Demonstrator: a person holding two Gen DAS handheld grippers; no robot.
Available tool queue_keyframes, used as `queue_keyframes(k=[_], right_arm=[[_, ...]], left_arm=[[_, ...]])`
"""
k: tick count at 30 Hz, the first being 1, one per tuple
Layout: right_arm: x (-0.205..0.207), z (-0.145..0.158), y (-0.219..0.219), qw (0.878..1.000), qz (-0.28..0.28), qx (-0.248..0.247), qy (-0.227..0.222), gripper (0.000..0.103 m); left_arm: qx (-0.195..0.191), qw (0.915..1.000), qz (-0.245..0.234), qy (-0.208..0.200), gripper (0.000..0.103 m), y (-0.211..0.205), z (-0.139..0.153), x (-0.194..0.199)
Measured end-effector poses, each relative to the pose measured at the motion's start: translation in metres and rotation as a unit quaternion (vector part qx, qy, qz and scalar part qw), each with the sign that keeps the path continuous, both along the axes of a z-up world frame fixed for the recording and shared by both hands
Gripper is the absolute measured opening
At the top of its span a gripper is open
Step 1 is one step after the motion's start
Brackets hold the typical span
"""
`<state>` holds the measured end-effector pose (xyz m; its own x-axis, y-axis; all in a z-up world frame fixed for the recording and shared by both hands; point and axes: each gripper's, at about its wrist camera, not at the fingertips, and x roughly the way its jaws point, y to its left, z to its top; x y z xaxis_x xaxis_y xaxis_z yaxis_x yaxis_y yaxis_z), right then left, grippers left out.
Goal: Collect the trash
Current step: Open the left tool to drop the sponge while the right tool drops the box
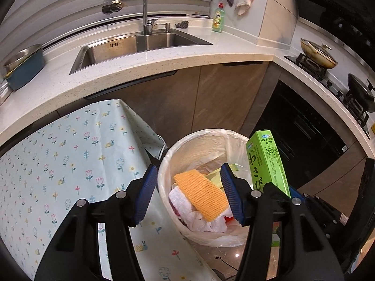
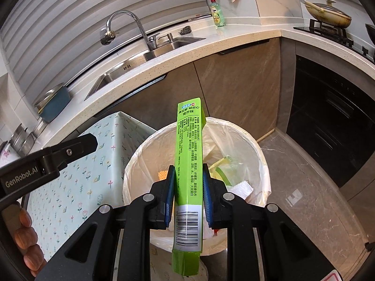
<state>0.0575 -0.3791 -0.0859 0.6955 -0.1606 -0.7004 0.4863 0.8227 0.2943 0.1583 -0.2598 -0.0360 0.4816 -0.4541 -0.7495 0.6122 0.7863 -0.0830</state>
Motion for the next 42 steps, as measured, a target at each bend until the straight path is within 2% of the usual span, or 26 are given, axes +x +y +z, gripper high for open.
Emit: queue_keyframes(k=[22,23,24,26,31,42], right_arm=[[0.026,0.007,0.016,0.999,0.031,-0.015,0.003,0.022],[0.027,0.008,0.017,0.999,0.030,-0.019,0.001,0.026],[0.028,0.009,0.017,0.999,0.029,-0.022,0.000,0.035],[0.027,0.013,0.019,0.999,0.023,-0.026,-0.010,0.044],[0.027,0.020,0.024,0.999,0.029,-0.029,-0.013,0.045],[0.012,0.036,0.044,0.998,0.046,-0.037,-0.017,0.060]], left_arm=[[0.005,0.9996,0.026,-0.006,0.053,0.025,-0.001,0.007],[0.006,0.9996,0.027,-0.007,0.054,0.026,-0.001,0.008],[0.008,0.9995,0.030,-0.008,0.055,0.027,-0.001,0.007],[0.011,0.9993,0.035,-0.011,0.059,0.031,-0.002,0.007],[0.012,0.9986,0.049,-0.012,0.061,0.042,-0.002,0.008],[0.017,0.9970,0.071,-0.027,0.066,0.069,0.006,-0.009]])
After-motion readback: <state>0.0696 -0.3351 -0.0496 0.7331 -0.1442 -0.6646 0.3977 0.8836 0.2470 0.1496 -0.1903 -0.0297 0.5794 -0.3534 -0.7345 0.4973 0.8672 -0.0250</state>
